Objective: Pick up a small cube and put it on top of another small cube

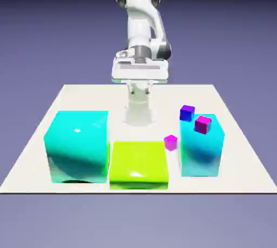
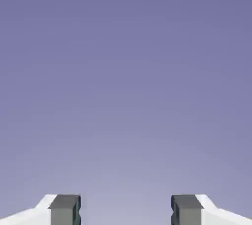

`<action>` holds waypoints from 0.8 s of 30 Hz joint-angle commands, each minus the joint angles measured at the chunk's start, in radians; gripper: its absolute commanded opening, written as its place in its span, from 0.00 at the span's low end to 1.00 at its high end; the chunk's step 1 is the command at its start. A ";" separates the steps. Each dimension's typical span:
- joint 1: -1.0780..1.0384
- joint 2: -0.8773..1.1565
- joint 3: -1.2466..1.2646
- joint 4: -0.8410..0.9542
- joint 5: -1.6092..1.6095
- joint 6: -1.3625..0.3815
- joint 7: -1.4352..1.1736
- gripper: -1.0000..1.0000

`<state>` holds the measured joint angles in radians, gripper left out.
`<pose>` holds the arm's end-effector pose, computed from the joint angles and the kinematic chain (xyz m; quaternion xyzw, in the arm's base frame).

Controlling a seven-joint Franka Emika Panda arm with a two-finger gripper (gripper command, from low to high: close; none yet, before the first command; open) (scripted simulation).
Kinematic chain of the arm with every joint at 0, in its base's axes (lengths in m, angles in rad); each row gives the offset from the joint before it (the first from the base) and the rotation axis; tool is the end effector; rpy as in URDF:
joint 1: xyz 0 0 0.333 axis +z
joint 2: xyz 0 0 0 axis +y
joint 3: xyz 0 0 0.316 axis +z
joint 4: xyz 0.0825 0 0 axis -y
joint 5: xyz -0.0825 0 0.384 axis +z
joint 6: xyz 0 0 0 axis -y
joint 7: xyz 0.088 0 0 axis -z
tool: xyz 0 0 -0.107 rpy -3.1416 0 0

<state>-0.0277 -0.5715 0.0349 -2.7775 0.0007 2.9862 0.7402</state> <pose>0.3944 0.0031 0.4677 -0.8637 0.3308 -0.3574 0.1298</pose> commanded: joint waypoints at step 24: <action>-0.316 -0.181 0.870 0.240 0.152 -0.530 0.703 0.50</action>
<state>-0.3433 -0.7525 0.9047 -2.5380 0.1524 2.4566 1.4432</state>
